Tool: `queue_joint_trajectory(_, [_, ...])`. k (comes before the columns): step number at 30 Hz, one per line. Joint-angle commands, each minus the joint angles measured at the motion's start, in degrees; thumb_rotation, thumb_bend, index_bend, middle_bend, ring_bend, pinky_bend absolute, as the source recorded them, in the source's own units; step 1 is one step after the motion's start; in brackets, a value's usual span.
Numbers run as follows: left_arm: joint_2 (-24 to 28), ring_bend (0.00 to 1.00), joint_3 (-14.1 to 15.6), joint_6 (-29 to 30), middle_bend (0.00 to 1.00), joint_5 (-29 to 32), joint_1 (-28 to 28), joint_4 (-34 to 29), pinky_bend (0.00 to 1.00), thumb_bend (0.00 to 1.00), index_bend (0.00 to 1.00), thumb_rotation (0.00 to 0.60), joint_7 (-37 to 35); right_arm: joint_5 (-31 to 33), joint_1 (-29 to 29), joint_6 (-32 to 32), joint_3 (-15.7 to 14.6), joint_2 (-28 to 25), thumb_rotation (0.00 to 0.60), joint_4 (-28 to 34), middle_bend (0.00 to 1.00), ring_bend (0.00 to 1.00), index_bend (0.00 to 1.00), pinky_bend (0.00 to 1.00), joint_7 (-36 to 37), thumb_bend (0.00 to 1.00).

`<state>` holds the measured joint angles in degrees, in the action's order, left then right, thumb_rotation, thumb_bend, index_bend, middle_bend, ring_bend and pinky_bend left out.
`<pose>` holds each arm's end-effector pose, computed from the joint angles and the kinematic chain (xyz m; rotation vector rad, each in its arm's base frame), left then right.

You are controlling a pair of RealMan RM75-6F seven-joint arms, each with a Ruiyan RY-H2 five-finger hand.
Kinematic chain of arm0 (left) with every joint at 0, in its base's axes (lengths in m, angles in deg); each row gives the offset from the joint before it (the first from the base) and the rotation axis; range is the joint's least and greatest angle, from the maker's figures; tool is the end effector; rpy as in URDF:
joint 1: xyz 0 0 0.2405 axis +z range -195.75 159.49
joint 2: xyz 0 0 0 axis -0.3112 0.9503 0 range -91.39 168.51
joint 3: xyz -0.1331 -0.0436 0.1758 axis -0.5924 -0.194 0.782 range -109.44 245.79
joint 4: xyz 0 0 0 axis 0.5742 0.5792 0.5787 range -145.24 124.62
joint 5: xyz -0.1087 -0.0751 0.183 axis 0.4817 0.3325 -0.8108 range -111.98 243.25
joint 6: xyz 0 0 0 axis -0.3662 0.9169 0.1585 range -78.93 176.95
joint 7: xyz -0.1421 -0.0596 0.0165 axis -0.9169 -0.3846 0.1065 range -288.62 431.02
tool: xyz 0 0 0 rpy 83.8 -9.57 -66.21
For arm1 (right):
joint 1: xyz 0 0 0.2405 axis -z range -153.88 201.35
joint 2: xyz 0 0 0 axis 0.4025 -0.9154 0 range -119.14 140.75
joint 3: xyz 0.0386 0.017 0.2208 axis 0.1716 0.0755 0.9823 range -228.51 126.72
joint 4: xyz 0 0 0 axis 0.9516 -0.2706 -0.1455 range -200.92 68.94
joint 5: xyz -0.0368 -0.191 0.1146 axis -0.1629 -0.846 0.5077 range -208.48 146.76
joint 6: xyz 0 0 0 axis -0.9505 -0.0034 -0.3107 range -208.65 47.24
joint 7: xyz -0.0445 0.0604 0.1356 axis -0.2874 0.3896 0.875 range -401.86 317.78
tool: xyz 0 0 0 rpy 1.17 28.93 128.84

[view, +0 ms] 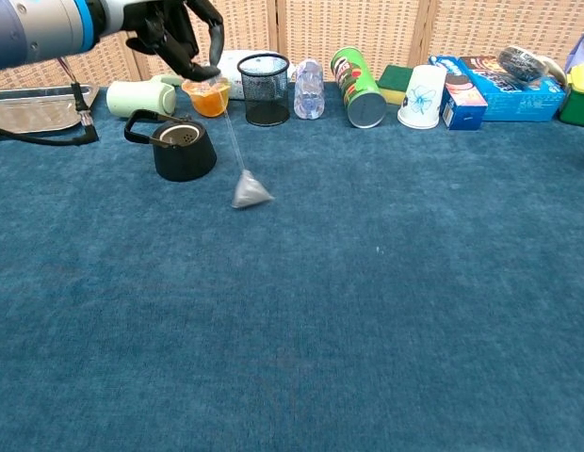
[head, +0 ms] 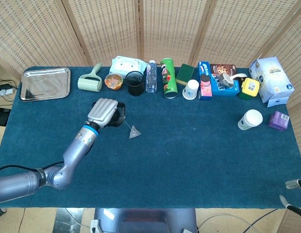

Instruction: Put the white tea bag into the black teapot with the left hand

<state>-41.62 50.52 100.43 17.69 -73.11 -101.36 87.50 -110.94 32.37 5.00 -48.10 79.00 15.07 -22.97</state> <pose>-0.0466 0.3869 0.0146 -1.7849 -1.0673 -1.0939 -0.3705 -0.1088 0.1408 1.0295 -1.1766 0.8488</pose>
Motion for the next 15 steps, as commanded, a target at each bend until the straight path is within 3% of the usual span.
queue_joint_trajectory(1, [1.14,1.00,-0.61,1.03,1.00,0.74,0.37,-1.48,0.94,0.46,0.64,0.600,-0.29,-0.23,0.03,0.08,-0.05,0.18,0.600,-0.46,0.44,0.38,0.41,0.32,0.47,0.27])
queue_joint_trajectory(15, [3.51,1.00,-2.71,4.10,1.00,3.72,1.54,-2.65,0.94,0.46,0.64,0.600,-2.19,-0.36,0.30,0.83,0.19,-0.12,0.600,-0.40,0.44,0.38,0.41,0.31,0.62,0.28])
